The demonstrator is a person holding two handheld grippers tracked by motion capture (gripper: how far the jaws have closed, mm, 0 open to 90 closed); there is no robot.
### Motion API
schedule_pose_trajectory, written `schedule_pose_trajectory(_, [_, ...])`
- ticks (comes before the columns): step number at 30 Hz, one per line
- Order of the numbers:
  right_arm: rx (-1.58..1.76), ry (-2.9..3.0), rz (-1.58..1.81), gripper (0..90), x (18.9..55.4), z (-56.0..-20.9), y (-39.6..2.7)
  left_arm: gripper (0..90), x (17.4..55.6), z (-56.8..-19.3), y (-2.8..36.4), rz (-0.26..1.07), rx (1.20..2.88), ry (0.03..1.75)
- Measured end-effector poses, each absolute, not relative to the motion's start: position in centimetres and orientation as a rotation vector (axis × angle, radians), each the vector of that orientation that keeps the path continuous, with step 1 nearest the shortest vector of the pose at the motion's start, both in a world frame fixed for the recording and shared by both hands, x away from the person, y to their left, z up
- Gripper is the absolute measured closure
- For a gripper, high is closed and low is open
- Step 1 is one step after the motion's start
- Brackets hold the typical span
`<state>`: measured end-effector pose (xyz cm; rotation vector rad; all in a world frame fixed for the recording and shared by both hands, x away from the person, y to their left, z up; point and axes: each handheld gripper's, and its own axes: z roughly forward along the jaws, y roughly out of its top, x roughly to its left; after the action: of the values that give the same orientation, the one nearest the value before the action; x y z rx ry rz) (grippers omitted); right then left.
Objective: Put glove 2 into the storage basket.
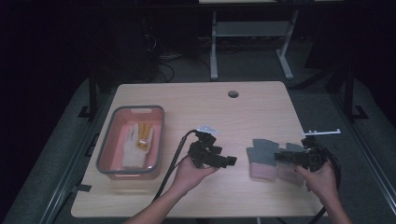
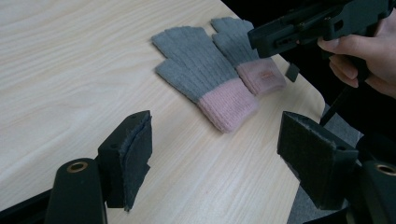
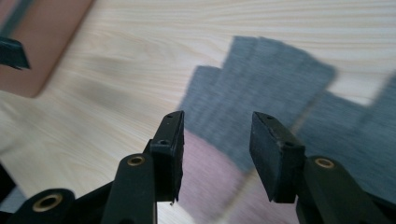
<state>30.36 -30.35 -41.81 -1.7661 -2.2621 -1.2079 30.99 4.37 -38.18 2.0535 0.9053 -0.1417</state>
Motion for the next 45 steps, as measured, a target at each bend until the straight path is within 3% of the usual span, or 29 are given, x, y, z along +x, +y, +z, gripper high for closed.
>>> schedule_pose_trajectory(29, [-1.968, -2.539, -0.821, 51.2, 29.5, -44.5, -32.5, 25.6, 30.8, -39.9, 3.6, -0.163, 2.073, 0.91])
schedule_pose_trajectory(45, [-1.97, -2.471, -0.812, 77.2, 30.0, -44.8, -32.5, 25.6, 31.0, -40.6, 2.5, -0.188, 2.085, 0.905])
